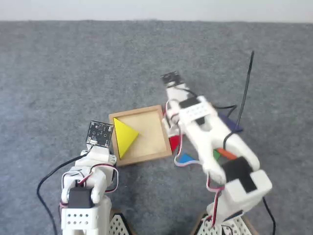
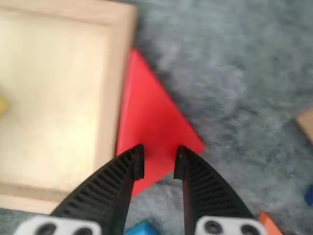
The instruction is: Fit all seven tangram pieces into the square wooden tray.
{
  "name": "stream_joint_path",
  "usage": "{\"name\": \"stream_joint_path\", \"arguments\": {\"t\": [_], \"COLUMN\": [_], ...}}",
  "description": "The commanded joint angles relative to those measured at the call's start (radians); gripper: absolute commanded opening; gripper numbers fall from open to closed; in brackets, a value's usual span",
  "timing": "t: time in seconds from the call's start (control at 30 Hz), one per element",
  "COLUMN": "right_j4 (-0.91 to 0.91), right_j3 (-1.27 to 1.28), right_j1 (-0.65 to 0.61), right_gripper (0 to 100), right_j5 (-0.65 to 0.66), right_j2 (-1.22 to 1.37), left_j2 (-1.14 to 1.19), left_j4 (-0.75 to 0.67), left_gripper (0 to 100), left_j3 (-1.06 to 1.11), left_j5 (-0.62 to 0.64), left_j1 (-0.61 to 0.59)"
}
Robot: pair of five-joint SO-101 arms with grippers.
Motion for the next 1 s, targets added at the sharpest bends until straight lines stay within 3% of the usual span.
{"name": "stream_joint_path", "arguments": {"t": [0.0,0.23,0.47,0.67,0.97], "right_j4": [0.051,0.045,-0.105,-0.139,-0.113], "right_j3": [-0.032,0.043,0.236,0.163,0.011], "right_j1": [0.101,0.179,-0.074,-0.102,-0.113], "right_gripper": [13.1,13.1,15.9,27.2,27.8], "right_j5": [-0.009,-0.041,-0.043,-0.046,-0.041], "right_j2": [0.067,-0.13,-0.421,-0.303,0.001], "left_j2": [-0.018,-0.018,-0.018,-0.018,-0.018], "left_j4": [0.005,0.005,0.005,0.005,0.005], "left_gripper": [1,1,1,1,1], "left_j3": [-0.012,-0.012,-0.012,-0.012,-0.012], "left_j5": [0.008,0.008,0.008,0.008,0.008], "left_j1": [-0.003,-0.003,-0.003,-0.003,-0.003]}}
